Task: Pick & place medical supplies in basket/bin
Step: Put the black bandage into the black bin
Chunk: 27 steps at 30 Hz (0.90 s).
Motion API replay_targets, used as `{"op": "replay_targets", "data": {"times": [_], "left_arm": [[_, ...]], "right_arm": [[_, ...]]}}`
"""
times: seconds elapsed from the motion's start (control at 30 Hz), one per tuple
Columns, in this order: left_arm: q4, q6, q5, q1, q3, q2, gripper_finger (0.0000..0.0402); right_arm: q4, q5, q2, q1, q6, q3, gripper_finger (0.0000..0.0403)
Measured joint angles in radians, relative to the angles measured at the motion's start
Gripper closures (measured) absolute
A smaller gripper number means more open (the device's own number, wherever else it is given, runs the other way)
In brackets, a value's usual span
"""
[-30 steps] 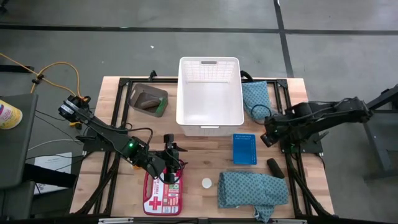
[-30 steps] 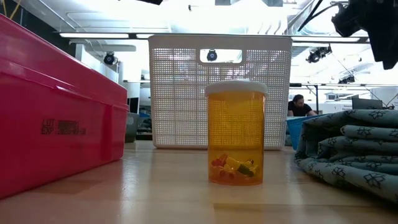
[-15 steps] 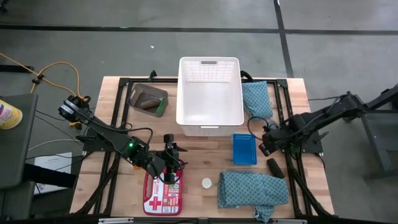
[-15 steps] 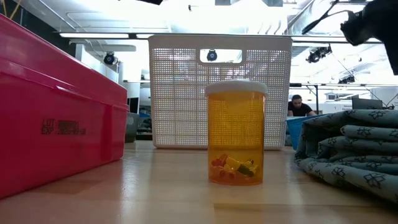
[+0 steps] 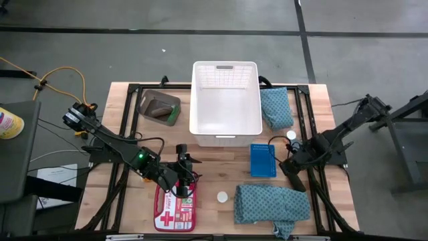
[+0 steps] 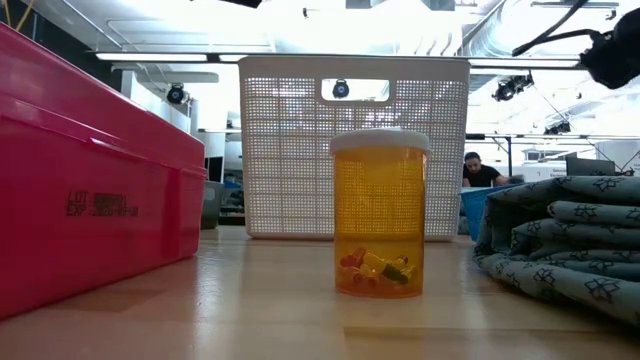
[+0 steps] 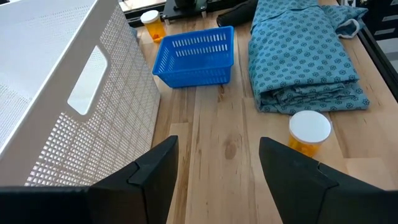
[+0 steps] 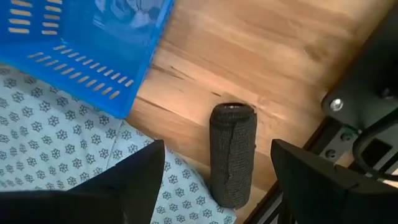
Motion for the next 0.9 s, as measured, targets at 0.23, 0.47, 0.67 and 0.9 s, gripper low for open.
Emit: {"op": "replay_targets", "data": {"times": [0.23, 0.47, 0.67, 0.9], "left_arm": [[0.000, 0.000, 0.000, 0.000, 0.000, 0.000, 0.0186], [0.000, 0.000, 0.000, 0.000, 0.000, 0.000, 0.0186], [0.000, 0.000, 0.000, 0.000, 0.000, 0.000, 0.0186], [0.001, 0.000, 0.000, 0.000, 0.000, 0.000, 0.0186]], "right_arm": [[0.034, -0.022, 0.069, 0.078, 0.079, 0.000, 0.0134], [0.063, -0.036, 0.137, 0.160, 0.172, 0.000, 0.0143], [0.079, -0.027, 0.191, 0.220, 0.222, 0.000, 0.0144], [0.101, 0.011, 0.240, 0.253, 0.231, 0.001, 0.0144]]}}
